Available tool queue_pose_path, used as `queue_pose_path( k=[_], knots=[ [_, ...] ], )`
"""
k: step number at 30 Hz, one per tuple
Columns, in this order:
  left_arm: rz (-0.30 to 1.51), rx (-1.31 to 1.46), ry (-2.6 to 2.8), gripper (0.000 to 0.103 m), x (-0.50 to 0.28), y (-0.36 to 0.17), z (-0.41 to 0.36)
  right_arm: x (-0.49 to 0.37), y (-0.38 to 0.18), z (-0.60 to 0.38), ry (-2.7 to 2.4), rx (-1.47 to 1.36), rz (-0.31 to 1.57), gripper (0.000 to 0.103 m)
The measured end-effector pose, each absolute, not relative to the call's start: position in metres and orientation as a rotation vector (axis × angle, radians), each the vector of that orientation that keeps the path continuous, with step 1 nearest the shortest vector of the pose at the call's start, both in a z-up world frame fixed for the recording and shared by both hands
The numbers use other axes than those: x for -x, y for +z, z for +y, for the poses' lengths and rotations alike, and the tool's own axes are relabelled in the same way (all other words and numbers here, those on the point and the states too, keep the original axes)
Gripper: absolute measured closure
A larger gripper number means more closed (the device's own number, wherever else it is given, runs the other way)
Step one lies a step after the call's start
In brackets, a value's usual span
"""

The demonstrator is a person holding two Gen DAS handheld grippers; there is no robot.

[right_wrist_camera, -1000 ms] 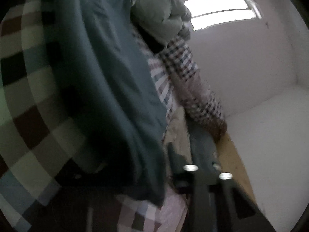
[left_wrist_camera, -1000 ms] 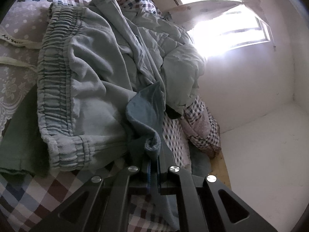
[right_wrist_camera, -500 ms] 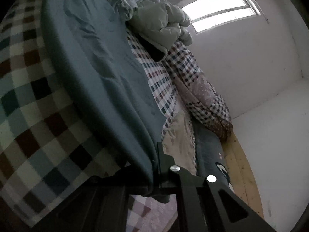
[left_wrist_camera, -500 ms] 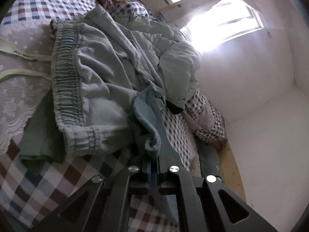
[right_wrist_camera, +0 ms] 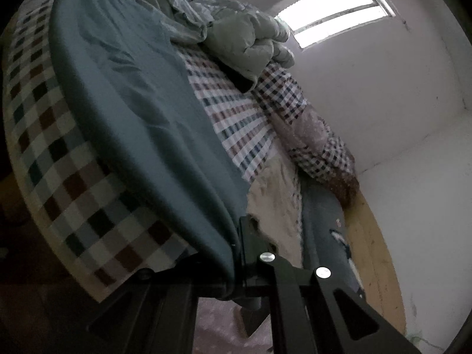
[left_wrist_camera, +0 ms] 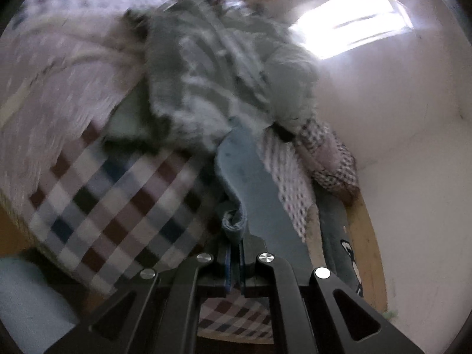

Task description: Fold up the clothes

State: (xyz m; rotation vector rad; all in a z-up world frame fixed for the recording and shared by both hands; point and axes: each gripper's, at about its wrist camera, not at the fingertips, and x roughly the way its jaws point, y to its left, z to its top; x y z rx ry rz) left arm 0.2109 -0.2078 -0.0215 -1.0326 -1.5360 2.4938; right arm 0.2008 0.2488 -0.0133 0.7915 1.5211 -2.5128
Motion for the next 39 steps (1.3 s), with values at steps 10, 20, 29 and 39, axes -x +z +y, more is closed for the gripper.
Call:
queue_pose_path(
  k=[10,20,29,39],
  knots=[
    [-1.834,1.161,2.250,0.095,-0.210,-0.096,-0.218,-0.205,-0.025,0.242,-2.493,-0.802,1.516,0.099],
    [-1.851,1.076,2.230,0.031,-0.202,-0.103,-0.219,-0.200,-0.027,0.242,-2.500,-0.795,1.510,0.099],
    [-1.800,1.070,2.315,0.062,-0.181,-0.100,-0.212,-0.198,-0.024,0.240,-2.514,-0.786,1.494,0.099],
    [-1.748,0.958,2.348,0.095,-0.180,-0.072,-0.212,-0.200,-0.021,0.235,-2.523,-0.748,1.474,0.099]
  ],
)
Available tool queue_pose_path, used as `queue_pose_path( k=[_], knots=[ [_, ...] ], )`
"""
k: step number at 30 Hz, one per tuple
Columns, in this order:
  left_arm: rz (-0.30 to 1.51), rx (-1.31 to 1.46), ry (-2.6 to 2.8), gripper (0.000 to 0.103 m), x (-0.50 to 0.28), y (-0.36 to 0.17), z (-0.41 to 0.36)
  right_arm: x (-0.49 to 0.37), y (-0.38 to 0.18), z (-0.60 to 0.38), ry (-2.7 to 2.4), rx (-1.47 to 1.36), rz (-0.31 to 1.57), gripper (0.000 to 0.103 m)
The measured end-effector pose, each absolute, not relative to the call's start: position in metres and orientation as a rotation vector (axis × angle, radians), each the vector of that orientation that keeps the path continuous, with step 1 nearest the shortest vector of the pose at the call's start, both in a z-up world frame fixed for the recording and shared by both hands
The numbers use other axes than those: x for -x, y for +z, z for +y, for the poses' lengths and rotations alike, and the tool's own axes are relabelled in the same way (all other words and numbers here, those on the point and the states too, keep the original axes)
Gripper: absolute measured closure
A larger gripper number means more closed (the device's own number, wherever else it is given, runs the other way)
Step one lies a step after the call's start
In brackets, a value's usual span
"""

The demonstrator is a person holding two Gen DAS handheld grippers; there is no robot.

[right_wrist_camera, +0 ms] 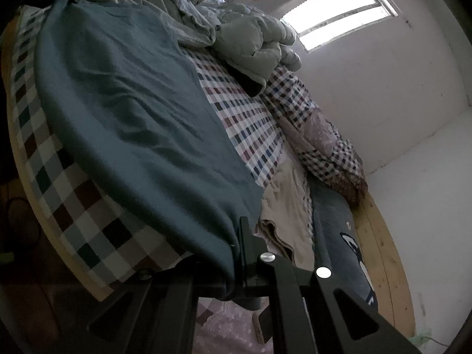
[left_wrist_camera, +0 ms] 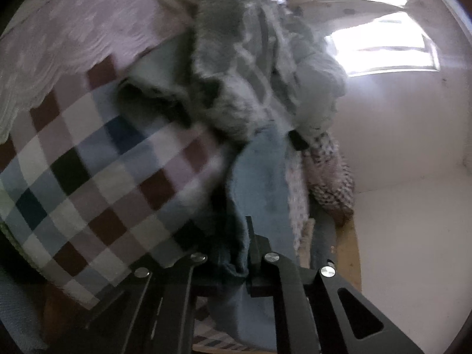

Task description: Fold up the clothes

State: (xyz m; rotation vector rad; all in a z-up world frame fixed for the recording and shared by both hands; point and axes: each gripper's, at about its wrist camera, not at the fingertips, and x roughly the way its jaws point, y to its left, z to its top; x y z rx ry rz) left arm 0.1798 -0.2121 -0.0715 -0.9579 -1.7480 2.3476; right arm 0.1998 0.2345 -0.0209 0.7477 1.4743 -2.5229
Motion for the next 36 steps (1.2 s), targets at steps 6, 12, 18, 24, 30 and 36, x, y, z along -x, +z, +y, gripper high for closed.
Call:
queue_pose_path(
  k=[6,12,18,24,30,36],
  knots=[
    [-1.677,0.800,2.321,0.096,-0.189,-0.021,-0.207,-0.211,0.010,0.239,-2.598,-0.676,1.382,0.099],
    [-1.617,0.577,2.341,0.096,-0.216,0.055,-0.210,-0.226,0.068,0.244,-2.709,-0.543,1.270,0.099],
    [-1.599,0.378,2.350,0.096,-0.240,0.127,-0.214,-0.241,0.138,0.260,-2.841,-0.450,1.094,0.099],
    [-1.557,0.320,2.385,0.096,-0.228,0.179,-0.216,-0.240,0.199,0.268,-2.907,-0.414,0.939,0.099],
    [-1.554,0.557,2.481,0.096,-0.148,0.152,-0.217,-0.182,0.198,0.269,-2.868,-0.528,0.892,0.099],
    [-1.519,0.898,2.571,0.096,-0.058,0.080,-0.207,-0.071,0.124,0.268,-2.768,-0.833,0.867,0.099]
  ],
)
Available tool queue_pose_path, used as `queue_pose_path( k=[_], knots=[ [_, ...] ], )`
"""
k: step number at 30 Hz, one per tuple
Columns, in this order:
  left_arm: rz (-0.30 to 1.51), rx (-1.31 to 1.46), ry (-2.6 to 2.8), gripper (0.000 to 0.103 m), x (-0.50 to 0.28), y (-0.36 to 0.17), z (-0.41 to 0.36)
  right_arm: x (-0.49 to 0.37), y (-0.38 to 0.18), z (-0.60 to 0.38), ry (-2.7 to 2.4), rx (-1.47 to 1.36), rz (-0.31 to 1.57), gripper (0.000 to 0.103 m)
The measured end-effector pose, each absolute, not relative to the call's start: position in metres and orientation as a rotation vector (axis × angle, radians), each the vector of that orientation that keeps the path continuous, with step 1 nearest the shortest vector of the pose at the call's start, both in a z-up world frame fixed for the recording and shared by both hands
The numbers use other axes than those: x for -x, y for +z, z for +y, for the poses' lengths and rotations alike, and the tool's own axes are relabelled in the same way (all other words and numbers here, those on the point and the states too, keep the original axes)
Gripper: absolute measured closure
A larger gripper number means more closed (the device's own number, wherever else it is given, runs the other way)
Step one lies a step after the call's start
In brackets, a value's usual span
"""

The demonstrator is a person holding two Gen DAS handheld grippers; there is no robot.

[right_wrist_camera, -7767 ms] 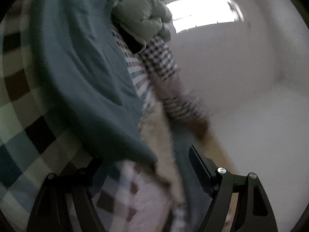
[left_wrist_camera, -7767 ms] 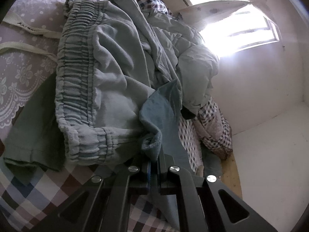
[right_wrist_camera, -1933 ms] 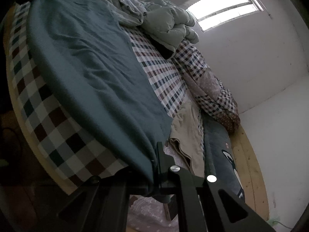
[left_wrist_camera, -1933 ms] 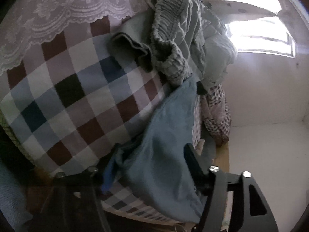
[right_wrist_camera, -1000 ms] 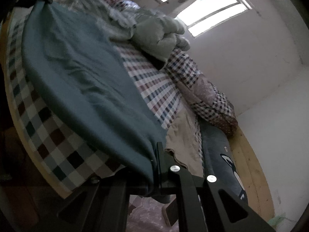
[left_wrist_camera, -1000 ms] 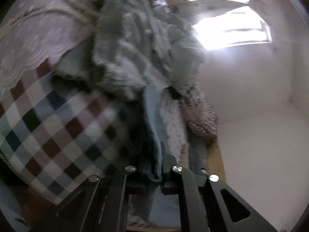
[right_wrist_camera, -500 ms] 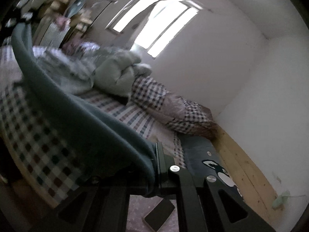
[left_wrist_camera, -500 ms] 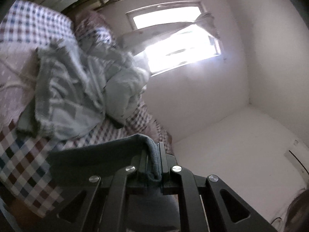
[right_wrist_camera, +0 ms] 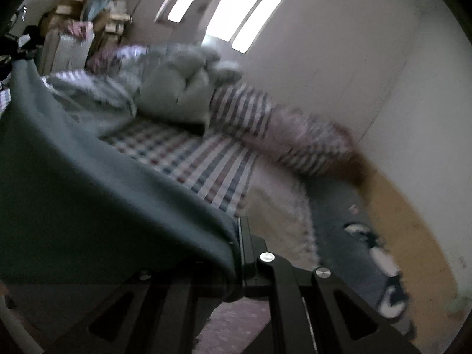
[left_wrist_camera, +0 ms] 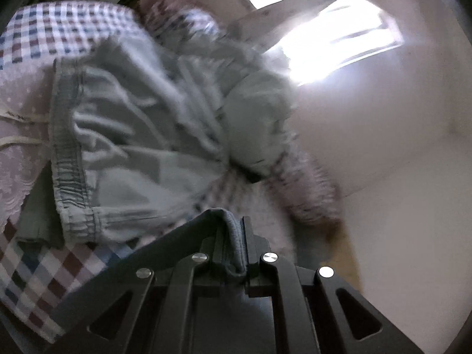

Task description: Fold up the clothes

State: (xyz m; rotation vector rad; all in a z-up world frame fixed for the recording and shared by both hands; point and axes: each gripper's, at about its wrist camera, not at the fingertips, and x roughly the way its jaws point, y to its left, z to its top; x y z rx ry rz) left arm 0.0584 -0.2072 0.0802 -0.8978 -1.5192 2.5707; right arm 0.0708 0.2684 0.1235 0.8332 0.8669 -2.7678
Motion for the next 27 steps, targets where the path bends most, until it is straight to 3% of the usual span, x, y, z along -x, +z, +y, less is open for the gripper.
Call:
queue_pose_path(
  k=[7,17,20,21,22,25,27],
  knots=[
    [-1.501,1.106,2.606,0.096,0.022,0.038,-0.210,0.028,0.062,0.271,-2.655,-1.067,0.888,0.099],
    [-1.365,1.433,2.557,0.095,0.102,-0.019,-0.218,0.138,-0.007,0.284,-2.454,-1.427,0.664,0.097],
    [-1.362,1.402,2.527,0.093,0.101,-0.023,-0.225,0.156,-0.027,0.298,-2.422,-1.538,0.528,0.087],
    [-1.360,1.381,2.518,0.090,0.099,-0.023,-0.227,0.159,-0.029,0.302,-2.430,-1.547,0.489,0.080],
    [-1.353,1.350,2.526,0.089,0.096,-0.021,-0.230,0.161,-0.030,0.309,-2.452,-1.553,0.447,0.065],
    [-1.327,1.195,2.635,0.063,0.083,-0.005,-0.243,0.166,-0.029,0.335,-2.536,-1.564,0.284,0.042],
    [-1.328,1.088,2.691,0.044,0.073,0.005,-0.253,0.166,-0.026,0.345,-2.595,-1.559,0.223,0.038]
  ],
)
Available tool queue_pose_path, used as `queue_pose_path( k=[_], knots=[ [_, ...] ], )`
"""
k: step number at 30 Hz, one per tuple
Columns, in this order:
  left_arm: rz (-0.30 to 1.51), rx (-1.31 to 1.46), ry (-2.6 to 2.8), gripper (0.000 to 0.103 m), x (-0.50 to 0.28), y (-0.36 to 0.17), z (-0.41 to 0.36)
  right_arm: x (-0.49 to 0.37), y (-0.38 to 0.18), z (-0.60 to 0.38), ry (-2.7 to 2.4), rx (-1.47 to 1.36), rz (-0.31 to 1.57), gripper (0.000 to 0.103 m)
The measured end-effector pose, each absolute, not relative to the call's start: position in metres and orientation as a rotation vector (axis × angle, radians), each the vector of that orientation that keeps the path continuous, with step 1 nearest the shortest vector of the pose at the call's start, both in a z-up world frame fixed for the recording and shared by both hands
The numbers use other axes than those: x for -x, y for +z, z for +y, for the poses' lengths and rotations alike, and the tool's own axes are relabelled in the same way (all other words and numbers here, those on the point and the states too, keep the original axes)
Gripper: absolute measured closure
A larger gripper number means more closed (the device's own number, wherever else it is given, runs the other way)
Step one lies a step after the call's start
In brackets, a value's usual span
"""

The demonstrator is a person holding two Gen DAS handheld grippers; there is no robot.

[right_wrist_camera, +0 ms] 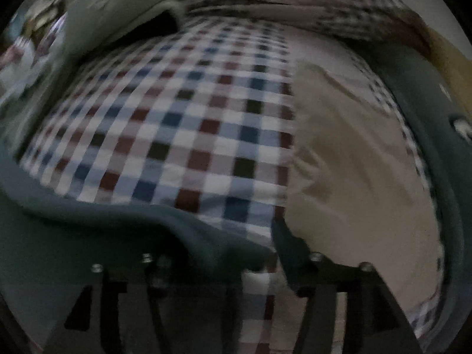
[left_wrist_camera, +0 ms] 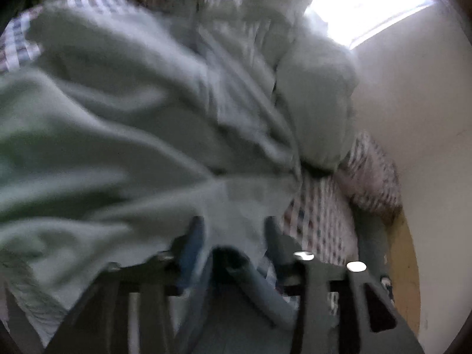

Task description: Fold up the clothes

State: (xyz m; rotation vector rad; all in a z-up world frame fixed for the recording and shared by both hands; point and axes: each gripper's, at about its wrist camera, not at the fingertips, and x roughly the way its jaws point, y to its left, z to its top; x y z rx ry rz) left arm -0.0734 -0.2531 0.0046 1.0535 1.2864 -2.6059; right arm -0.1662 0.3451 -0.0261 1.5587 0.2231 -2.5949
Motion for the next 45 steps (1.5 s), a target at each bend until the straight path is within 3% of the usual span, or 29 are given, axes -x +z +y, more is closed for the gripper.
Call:
queue_pose_path(
  k=[3,9,14,18,24,31,36,45],
  knots=[
    [1.304,-0.984,-2.640,0.043,0.057,0.010,-0.263,0.161,-0.012,0.359,-2.801,-1.509,0.220,0.037],
    [1.038,-1.048,-2.752,0.043,0.016,0.004,-0.242,0.136,0.020,0.369,-2.962,-1.367,0.085,0.036],
    [0.988,-1.085,-2.789,0.033,-0.022,-0.018,-0.220,0.104,0.023,0.327,-2.853,-1.320,0.046,0.036],
    [0.977,-1.090,-2.820,0.032,-0.055,-0.031,-0.208,0.068,0.018,0.296,-2.792,-1.263,-0.093,0.035],
    [0.718,-1.130,-2.851,0.032,-0.092,-0.034,-0.185,0.001,-0.002,0.257,-2.776,-1.176,-0.218,0.035],
    [0.549,-1.123,-2.803,0.032,-0.133,-0.042,-0.169,-0.062,-0.026,0.220,-2.827,-1.143,-0.104,0.035],
    [0.566,-1.119,-2.868,0.032,-0.151,-0.046,-0.158,-0.108,-0.037,0.182,-2.842,-1.098,0.031,0.035],
    [0.409,-1.144,-2.939,0.032,-0.163,-0.049,-0.127,-0.189,-0.040,0.080,-2.659,-0.708,0.563,0.033]
  ],
)
